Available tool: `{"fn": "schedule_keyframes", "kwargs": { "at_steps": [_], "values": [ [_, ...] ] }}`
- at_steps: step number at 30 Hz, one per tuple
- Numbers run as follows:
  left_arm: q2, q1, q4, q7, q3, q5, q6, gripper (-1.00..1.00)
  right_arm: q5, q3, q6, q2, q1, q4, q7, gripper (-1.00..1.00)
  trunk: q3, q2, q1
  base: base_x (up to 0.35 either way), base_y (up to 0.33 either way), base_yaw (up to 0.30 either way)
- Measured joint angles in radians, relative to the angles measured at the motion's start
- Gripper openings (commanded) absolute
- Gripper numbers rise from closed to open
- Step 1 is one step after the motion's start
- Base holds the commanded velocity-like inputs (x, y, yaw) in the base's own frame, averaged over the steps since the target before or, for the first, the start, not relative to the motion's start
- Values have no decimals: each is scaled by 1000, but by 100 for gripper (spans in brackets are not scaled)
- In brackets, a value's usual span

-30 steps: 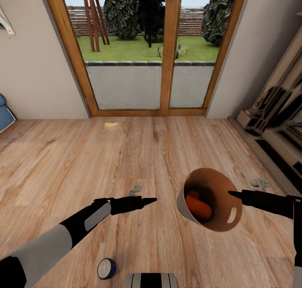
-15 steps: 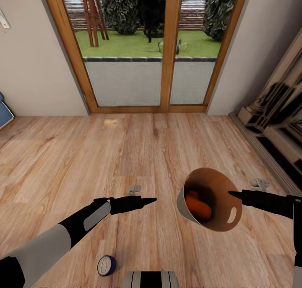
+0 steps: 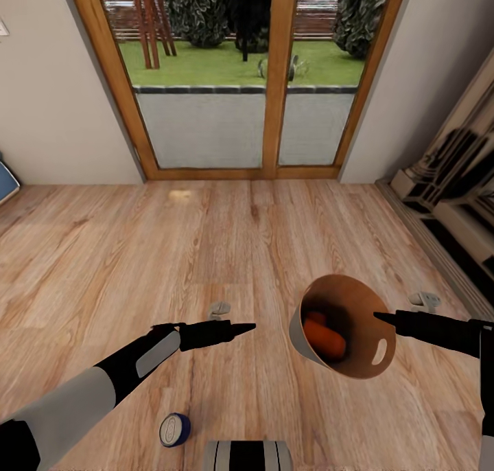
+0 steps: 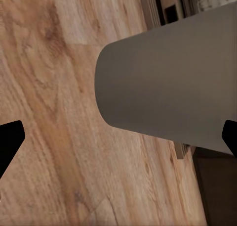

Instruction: Put the three can of soda from the living room inside the tash can in the kitchen.

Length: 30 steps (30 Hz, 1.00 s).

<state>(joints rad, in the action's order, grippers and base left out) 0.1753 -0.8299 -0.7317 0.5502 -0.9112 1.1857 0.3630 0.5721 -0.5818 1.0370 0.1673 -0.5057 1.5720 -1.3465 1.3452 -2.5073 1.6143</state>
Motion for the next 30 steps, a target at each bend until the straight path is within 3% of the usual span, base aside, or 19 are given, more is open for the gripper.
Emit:
{"fn": "schedule_keyframes", "kwargs": {
  "at_steps": [6, 12, 18, 23, 30],
  "values": [
    [26, 0, 1, 57, 0, 0, -1, 100, -1, -3, 1, 2, 0, 0, 0, -100, 10, 0, 0, 0, 0, 0],
    [28, 0, 2, 71, 0, 0, -1, 100, -1, -12, 1, 7, 0, 2, -1, -100, 20, 0, 0, 0, 0, 0],
    [24, 0, 1, 70, -1, -1, -2, 100, -4, -56, -5, 50, -1, 2, -1, -100, 29, 0, 0, 0, 0, 0],
    [22, 0, 2, 69, -2, -2, -2, 100, -27, -64, 0, 72, 0, 2, -1, -100, 38, 0, 0, 0, 0, 0],
    [20, 0, 2, 68, -2, -3, -3, 100, -29, -64, 0, 78, 0, 2, 0, -100, 49, 0, 0, 0, 0, 0]
  ]
}}
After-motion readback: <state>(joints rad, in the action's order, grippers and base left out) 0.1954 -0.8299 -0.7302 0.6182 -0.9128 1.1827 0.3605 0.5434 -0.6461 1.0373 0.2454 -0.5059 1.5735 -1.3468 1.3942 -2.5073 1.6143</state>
